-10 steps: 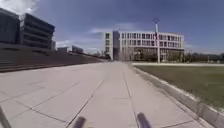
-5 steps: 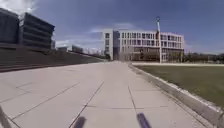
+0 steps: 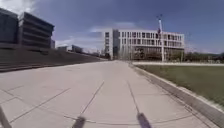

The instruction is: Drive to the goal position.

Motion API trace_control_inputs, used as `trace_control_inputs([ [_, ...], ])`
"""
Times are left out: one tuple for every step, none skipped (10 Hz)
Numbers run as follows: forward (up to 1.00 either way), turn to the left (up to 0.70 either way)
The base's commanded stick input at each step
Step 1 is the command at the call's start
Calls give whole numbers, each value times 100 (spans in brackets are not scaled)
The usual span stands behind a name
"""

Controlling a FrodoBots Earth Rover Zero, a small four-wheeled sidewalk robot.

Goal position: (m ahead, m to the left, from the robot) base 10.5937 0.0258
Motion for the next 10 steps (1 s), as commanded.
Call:
trace_control_inputs([
  [70, 0],
  [70, 0],
  [70, 0],
  [70, 0],
  [70, 0],
  [70, 0],
  [70, 0],
  [70, 0],
  [70, 0],
  [70, 0],
])
